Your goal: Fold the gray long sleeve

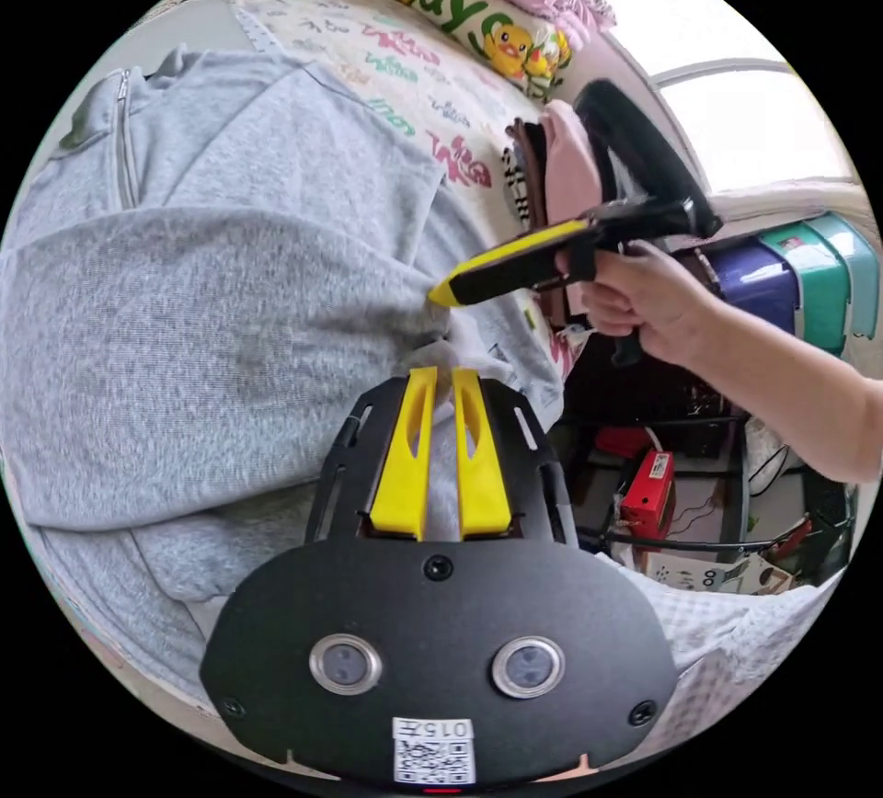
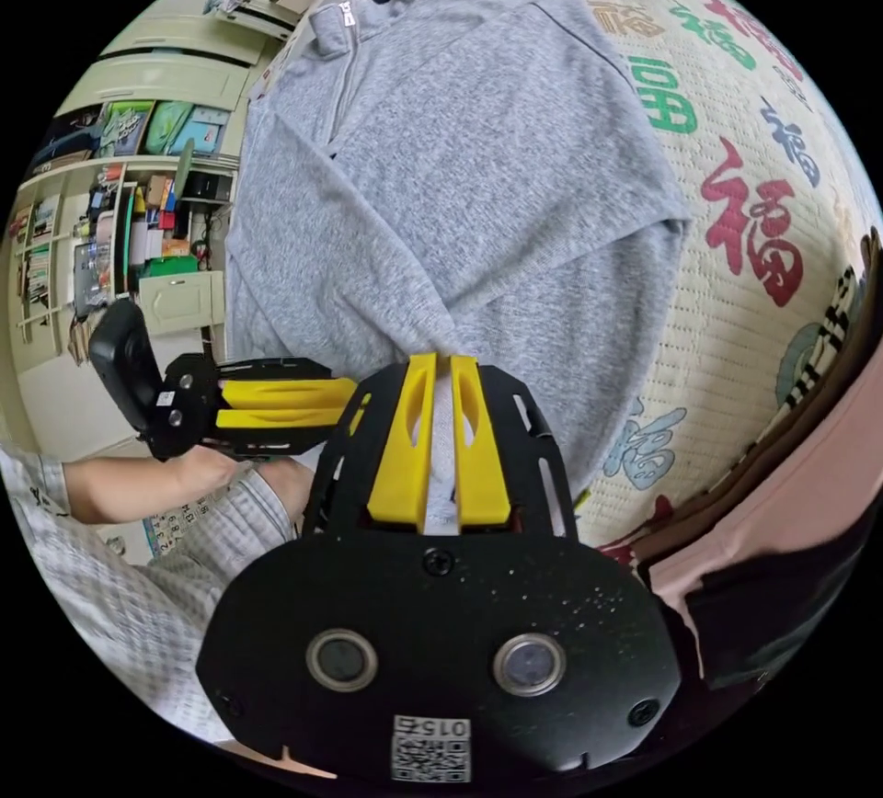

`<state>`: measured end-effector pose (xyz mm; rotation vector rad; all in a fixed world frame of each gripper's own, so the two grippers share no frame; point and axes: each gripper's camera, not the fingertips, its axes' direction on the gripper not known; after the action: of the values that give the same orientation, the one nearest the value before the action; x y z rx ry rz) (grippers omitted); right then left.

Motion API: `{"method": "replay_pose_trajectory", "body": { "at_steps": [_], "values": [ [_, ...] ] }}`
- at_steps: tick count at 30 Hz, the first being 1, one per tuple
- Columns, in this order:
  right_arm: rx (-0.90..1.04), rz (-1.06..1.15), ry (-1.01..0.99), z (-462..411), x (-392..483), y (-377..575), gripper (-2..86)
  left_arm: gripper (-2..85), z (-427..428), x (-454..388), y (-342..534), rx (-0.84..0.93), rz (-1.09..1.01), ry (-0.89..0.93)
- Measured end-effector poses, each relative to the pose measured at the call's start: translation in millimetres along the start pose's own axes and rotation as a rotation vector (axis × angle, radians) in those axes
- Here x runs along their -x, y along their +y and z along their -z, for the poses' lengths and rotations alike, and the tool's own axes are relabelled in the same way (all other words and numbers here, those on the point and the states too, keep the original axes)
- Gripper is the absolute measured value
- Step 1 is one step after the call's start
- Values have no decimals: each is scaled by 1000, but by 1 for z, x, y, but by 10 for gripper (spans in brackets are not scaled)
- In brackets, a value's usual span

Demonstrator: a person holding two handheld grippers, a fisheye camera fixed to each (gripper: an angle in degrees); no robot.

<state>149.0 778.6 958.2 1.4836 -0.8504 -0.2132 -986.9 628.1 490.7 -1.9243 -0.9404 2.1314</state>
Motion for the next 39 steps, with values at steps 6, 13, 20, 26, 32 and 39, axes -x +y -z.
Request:
{"method": "replay_pose_trajectory", "body": {
  "at_steps": [6,13,20,26,32,39],
  "values": [
    [-5,5,79,-14,-11,1,3,-3,-19,-9,-10,86,-33,-88],
    [59,45,16,-30,-24,-3,35,-1,-9,-9,-50,197,-45,-13],
    [-211,96,-70,71,-81,-49,80,60,154,87,-94,-138,80,-321],
    [-293,244,-35,96,-73,-191,113,94,233,199,-153,-217,286,-488],
    [-192,388,45,48,-32,-290,134,116,211,229,-218,-48,201,-480],
    [-48,429,191,-13,-22,-299,44,52,187,228,-236,133,132,-480]
  ]
}}
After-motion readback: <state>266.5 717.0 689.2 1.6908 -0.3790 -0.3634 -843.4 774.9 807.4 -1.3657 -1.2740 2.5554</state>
